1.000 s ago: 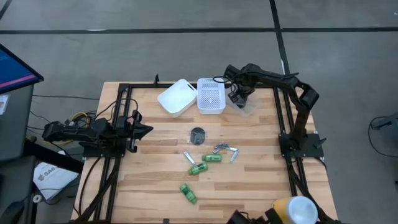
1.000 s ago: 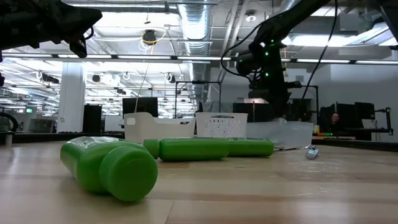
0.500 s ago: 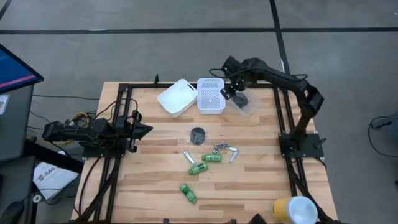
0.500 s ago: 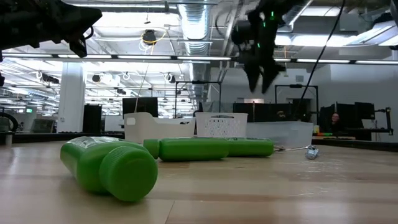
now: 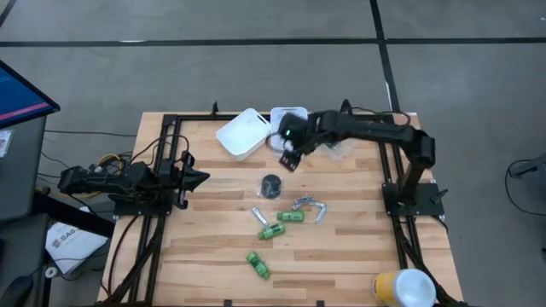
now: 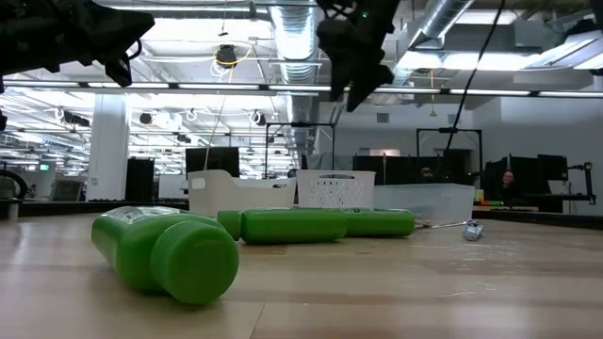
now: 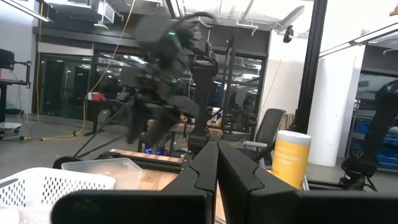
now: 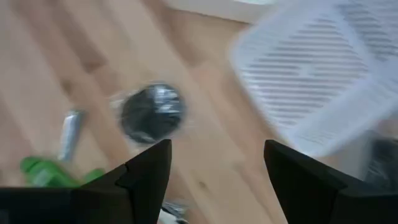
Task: Pick & Place Travel size toiletries
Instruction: Put the black hairbrush into the transparent bin
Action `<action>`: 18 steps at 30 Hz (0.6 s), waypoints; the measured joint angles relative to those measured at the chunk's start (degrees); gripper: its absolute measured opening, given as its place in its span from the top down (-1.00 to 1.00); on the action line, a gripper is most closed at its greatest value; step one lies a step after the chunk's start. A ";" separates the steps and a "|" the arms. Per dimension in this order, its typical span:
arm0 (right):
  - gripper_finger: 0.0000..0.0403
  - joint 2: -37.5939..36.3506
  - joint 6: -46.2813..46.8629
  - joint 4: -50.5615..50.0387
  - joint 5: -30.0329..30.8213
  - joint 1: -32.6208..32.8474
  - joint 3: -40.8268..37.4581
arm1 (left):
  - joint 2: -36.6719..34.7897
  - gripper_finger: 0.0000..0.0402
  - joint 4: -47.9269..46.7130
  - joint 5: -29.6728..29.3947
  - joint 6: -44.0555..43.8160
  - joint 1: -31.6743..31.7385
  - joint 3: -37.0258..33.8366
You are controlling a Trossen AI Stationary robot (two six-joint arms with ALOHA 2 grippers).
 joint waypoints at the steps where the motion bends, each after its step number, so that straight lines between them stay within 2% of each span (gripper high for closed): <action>1: -0.24 0.64 0.00 0.43 -0.01 1.20 0.03 | 0.00 0.99 -0.01 -0.02 -0.01 0.01 0.00; 10: -0.24 10.47 -5.34 6.92 -0.23 9.81 0.01 | -0.02 0.99 0.03 -0.02 0.00 -0.01 0.00; 18: -0.24 18.41 -11.36 10.61 -1.52 11.07 2.27 | 0.24 0.99 0.12 -0.02 0.00 -0.01 0.01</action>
